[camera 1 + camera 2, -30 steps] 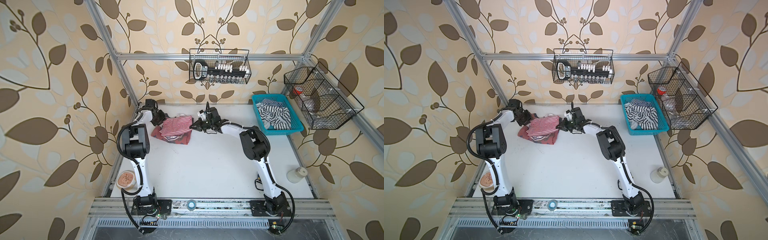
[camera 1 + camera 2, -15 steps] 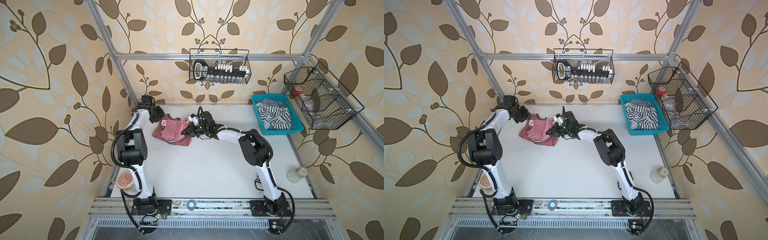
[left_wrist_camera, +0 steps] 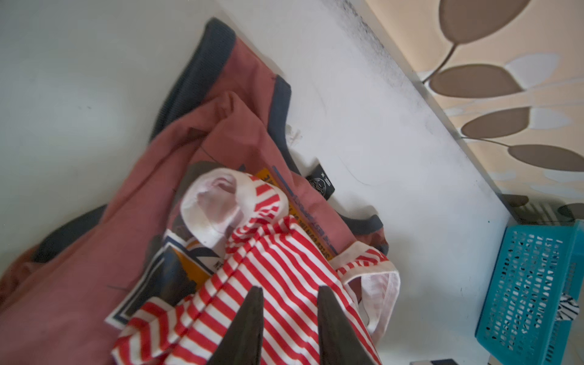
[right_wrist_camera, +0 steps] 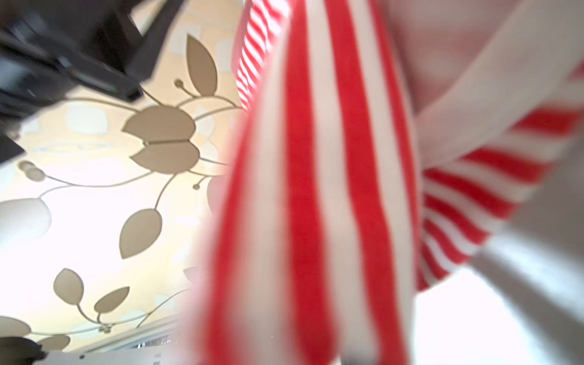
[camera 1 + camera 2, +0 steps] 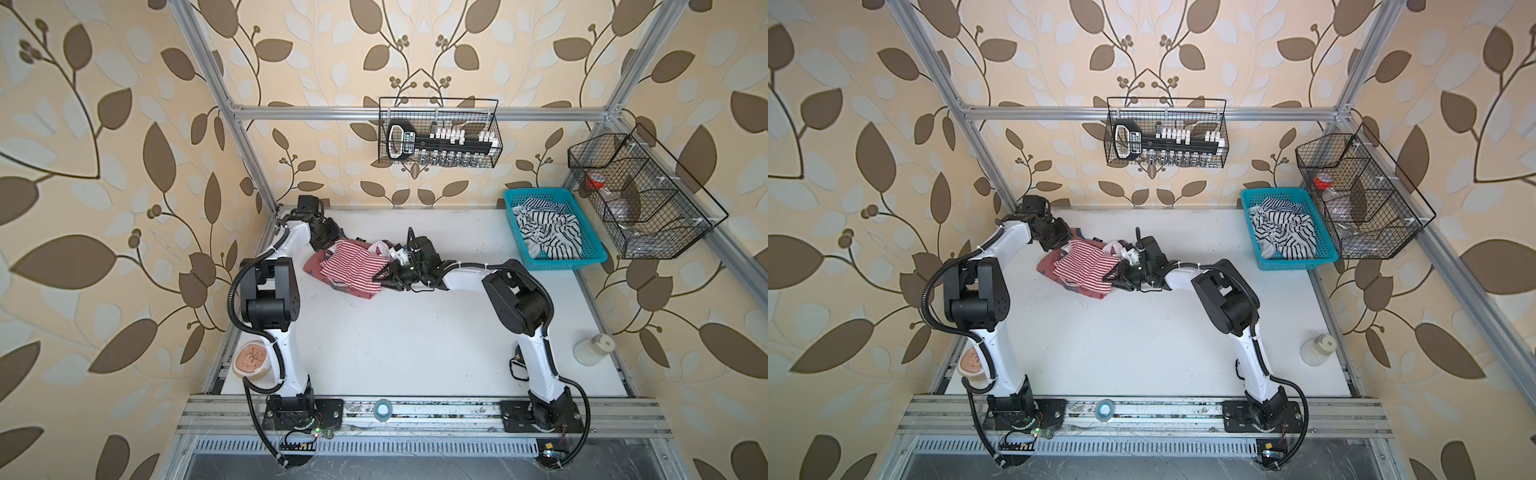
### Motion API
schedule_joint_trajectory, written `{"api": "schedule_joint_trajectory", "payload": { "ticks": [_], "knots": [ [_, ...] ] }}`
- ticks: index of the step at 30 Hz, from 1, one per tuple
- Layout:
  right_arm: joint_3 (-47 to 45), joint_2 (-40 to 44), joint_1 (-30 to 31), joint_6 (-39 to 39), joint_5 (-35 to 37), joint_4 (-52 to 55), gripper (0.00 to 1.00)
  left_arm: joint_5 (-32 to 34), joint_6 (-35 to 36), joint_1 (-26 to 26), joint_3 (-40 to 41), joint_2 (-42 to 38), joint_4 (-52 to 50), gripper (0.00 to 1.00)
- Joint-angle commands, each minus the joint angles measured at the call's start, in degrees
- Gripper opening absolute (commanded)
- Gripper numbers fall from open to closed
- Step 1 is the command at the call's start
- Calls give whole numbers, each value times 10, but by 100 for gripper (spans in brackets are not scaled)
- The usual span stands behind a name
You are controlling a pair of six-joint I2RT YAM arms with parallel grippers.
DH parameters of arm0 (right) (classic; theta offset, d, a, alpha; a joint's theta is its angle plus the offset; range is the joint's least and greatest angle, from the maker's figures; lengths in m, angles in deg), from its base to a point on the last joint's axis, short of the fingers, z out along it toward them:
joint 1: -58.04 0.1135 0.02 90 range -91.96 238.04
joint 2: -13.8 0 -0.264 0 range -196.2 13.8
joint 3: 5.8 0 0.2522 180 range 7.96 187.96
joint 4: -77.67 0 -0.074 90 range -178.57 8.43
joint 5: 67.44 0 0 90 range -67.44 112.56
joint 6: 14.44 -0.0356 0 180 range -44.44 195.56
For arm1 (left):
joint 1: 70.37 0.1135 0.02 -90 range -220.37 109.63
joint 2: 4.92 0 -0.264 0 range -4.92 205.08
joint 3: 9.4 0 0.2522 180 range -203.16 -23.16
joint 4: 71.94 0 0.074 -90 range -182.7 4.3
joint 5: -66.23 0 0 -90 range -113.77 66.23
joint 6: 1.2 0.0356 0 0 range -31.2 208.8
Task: Fold and stack tank tops
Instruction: Smooth out the tank top, then pick up the tank top from the tank top.
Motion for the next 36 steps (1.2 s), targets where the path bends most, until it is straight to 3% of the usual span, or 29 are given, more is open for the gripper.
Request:
{"api": "schedule_joint_trajectory", "payload": {
  "ticks": [1,5,9,21,24,27,30,34,36],
  "knots": [
    [-6,37,-16,37,26,26,43,18,36,-11,-29,17,-51,36],
    [1,26,-26,43,26,31,46,87,58,-13,-53,45,-110,43],
    [24,0,-27,44,19,31,50,136,58,-12,-32,42,-107,52],
    [103,-65,-28,42,14,42,50,120,66,-12,-49,95,-89,56],
    [112,-73,-29,41,13,42,48,120,70,-11,-47,105,-84,49],
    [116,-79,-30,39,9,36,39,99,65,-11,-35,107,-64,26],
    [119,-82,-32,31,2,23,22,96,64,-12,-38,107,-67,1],
    [116,-73,-32,32,0,17,2,112,67,-11,-32,73,-67,0],
    [115,-67,-31,35,0,15,0,126,71,-12,-32,50,-68,0]
  ]
}}
